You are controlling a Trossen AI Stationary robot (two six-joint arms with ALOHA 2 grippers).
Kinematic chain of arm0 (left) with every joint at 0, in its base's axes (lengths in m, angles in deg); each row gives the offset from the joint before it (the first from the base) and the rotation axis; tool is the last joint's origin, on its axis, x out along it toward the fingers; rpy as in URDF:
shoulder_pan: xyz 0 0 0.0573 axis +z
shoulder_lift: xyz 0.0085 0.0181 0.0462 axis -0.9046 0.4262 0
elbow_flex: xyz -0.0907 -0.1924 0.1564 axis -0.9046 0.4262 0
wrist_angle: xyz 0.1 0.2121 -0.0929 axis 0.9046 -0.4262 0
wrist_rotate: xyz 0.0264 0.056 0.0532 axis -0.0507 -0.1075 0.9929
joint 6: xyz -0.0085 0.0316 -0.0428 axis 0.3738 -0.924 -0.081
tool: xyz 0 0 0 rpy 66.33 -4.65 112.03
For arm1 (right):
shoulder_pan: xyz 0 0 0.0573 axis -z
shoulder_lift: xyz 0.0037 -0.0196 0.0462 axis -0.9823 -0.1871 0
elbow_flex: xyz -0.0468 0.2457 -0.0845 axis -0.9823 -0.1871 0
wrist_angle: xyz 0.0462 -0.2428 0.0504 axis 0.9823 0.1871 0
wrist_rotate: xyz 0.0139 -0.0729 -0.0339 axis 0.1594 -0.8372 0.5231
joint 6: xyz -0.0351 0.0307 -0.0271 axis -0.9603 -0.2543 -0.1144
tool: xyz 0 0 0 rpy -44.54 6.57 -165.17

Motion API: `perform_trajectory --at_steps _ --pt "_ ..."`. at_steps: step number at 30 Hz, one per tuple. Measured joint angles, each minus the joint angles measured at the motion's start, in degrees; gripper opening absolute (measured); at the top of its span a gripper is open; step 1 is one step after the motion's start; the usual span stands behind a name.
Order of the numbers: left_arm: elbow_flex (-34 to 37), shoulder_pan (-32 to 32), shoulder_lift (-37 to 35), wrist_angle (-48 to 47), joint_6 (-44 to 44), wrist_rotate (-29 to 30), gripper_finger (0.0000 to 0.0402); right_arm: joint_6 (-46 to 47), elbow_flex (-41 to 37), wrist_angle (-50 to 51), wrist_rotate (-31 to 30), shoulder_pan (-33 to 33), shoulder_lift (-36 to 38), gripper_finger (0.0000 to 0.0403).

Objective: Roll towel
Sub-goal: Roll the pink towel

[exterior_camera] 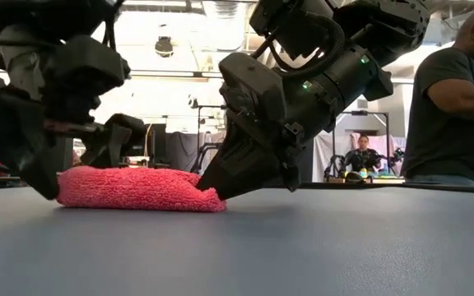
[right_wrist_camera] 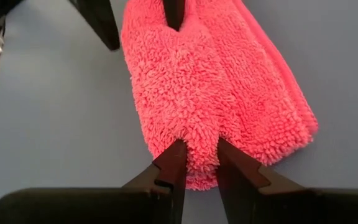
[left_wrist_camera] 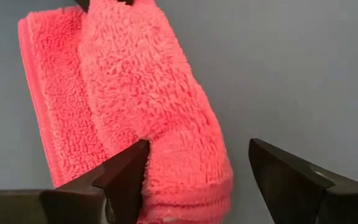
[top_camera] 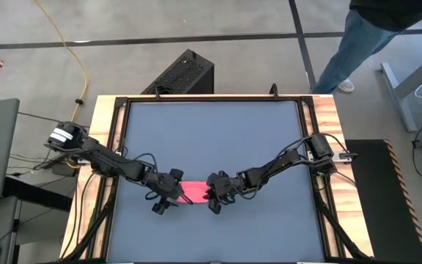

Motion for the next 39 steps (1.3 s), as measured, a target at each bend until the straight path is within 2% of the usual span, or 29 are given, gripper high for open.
perform_trajectory --at_steps 2,5,9,12,13,15,20,23,30,33,39 --pt "0.0 0.0 0.7 0.7 1.8 0.2 0.0255 2.8 0.0 -0.2 1.2 0.0 0.0 0.0107" --pt "-0.1 0.0 0.7 0.3 5.5 1.4 0.0217 9.1 0.0 -0.3 4.2 0.1 0.0 0.0107" --pt "-0.1 0.0 0.6 -2.7 11.6 2.4 0.0132 17.3 0.0 -0.2 6.2 -0.8 0.0 0.0107" --pt "-0.1 0.1 0.6 -4.0 14.2 0.6 0.0057 23.4 0.1 -0.1 7.2 -1.2 0.0 0.0107" --pt "-0.1 0.4 0.6 -4.2 14.6 -1.0 0.0033 25.5 0.1 -0.1 7.9 -1.2 0.0 0.0107" --pt "-0.1 1.6 0.6 -4.5 16.0 -5.2 0.0015 29.5 0.1 -0.1 9.9 -1.0 0.1 0.0107" --pt "-0.1 6.3 0.6 -6.9 20.2 -17.0 0.0011 37.8 0.1 0.1 12.0 -0.4 0.1 0.0102" --pt "0.0 9.3 0.8 -7.3 22.0 -24.6 0.0009 38.9 0.1 0.1 12.0 -0.1 0.1 0.0098" --pt "1.6 14.1 0.8 -7.2 22.8 -31.6 0.0007 27.8 -0.1 -0.1 13.7 0.7 1.1 0.0097" --pt "3.8 15.6 0.7 -6.3 22.6 -33.3 0.0006 16.4 -0.4 -0.5 12.3 0.8 2.3 0.0097" --pt "8.4 17.9 0.4 1.0 24.4 -35.7 0.0006 -12.7 -0.1 -11.8 5.6 -0.2 2.7 0.0107"
